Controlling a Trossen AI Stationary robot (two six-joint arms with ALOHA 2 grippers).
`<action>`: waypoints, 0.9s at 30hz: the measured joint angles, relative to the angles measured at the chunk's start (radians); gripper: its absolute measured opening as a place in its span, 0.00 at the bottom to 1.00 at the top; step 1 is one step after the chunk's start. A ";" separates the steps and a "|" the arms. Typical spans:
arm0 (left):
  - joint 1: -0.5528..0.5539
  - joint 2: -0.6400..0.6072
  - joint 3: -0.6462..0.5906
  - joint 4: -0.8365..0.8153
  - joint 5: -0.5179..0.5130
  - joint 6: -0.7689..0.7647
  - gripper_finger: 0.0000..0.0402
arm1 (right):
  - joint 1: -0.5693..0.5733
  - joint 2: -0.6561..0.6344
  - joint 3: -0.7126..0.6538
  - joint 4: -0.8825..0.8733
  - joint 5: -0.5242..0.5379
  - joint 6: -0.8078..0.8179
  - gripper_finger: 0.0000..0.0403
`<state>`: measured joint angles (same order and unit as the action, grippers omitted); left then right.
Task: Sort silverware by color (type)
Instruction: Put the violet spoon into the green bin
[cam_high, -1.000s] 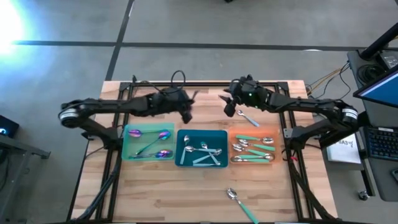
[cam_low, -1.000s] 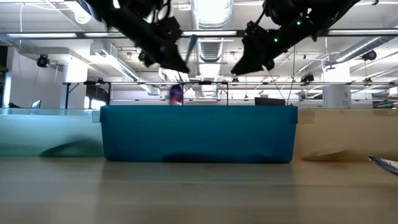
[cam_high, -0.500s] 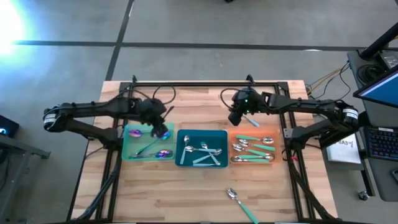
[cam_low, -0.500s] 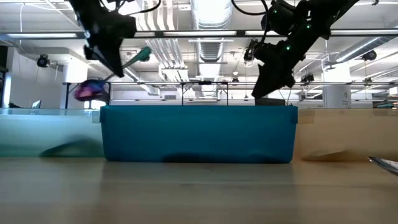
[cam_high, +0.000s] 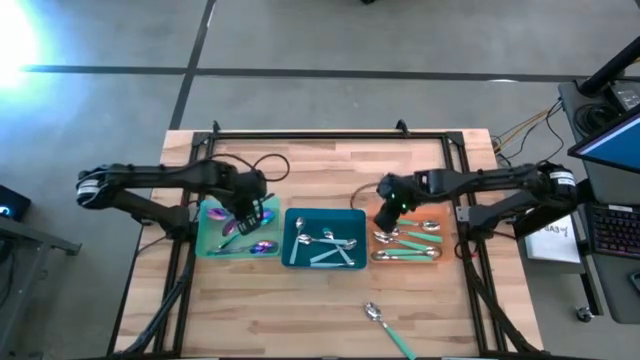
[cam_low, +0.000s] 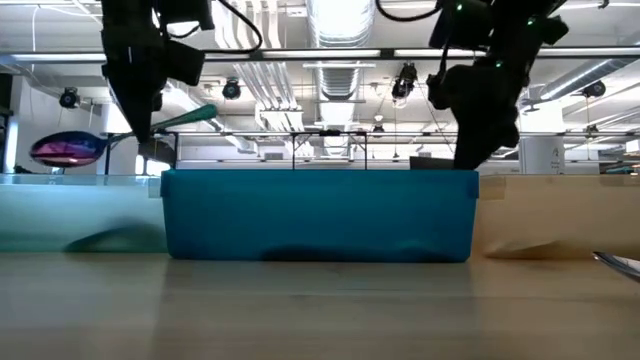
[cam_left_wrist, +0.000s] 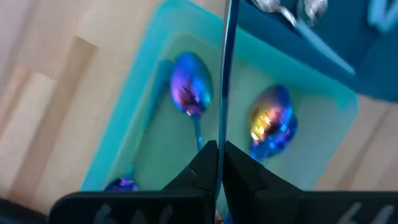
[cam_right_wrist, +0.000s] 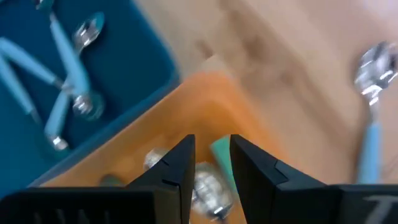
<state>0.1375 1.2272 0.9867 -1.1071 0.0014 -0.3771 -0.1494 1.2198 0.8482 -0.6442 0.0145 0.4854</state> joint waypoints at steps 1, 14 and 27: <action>0.000 0.007 0.000 -0.008 0.011 0.013 0.00 | 0.025 0.000 0.000 -0.007 0.000 0.026 0.22; -0.001 0.083 -0.001 -0.037 0.093 0.163 0.00 | 0.334 0.000 -0.001 -0.004 -0.023 0.428 0.22; -0.002 0.130 -0.001 -0.023 0.090 0.281 0.03 | 0.558 0.001 -0.002 0.139 -0.022 0.696 0.23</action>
<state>0.1360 1.3575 0.9855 -1.1297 0.0914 -0.0957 0.4081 1.2205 0.8467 -0.5051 -0.0077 1.1813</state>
